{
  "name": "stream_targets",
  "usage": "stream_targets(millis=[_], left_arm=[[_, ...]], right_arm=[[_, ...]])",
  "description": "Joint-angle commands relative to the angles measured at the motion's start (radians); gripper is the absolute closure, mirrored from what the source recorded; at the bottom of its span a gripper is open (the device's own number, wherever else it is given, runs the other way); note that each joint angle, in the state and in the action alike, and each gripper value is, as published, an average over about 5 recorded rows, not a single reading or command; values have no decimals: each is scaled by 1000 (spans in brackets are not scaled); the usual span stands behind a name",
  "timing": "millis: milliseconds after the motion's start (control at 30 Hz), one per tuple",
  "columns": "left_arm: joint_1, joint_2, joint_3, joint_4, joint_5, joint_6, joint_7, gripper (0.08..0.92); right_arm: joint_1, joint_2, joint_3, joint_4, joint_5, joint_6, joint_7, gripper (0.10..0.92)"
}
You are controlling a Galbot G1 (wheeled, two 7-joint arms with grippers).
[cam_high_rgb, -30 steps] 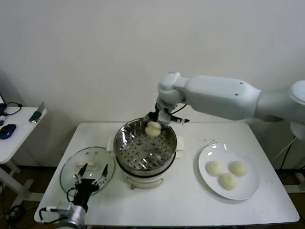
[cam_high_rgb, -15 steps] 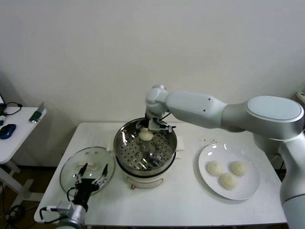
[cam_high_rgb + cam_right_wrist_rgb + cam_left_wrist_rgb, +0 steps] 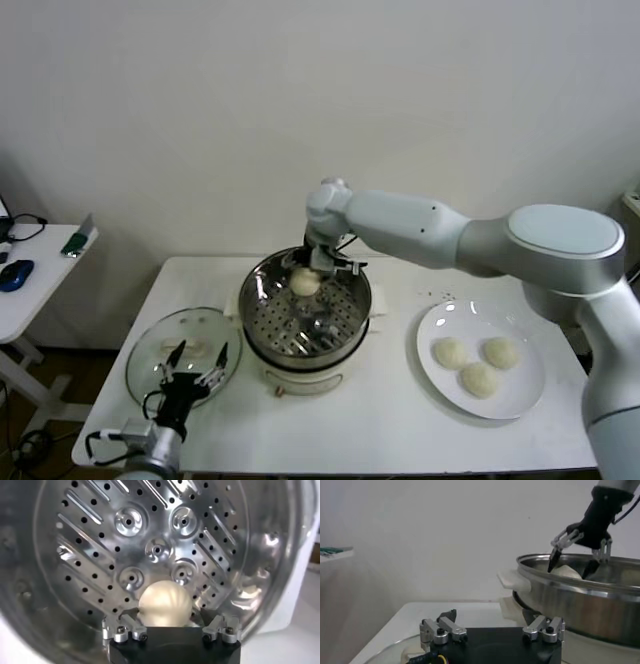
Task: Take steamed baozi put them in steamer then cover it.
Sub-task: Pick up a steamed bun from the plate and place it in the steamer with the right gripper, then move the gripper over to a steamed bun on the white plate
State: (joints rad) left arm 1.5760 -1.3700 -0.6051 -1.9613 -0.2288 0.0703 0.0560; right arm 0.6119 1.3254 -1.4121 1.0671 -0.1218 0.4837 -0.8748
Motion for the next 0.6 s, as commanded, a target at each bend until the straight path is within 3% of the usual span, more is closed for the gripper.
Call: stream_targets(millis=[33, 233, 433, 600], left_arm=[[0, 1, 1, 0, 2, 1, 1, 177], [-3, 4, 6, 0, 3, 3, 1, 177], [-9, 8, 3, 4, -3, 0, 2, 177], [-15, 9, -1, 9, -6, -6, 2, 177]], right_arm=[[319, -262, -226, 144, 632, -206, -164, 202], [416, -513, -408, 255, 822, -508, -201, 203], [367, -738, -500, 427, 765, -698, -124, 203], [176, -835, -396, 508, 701, -806, -44, 203]])
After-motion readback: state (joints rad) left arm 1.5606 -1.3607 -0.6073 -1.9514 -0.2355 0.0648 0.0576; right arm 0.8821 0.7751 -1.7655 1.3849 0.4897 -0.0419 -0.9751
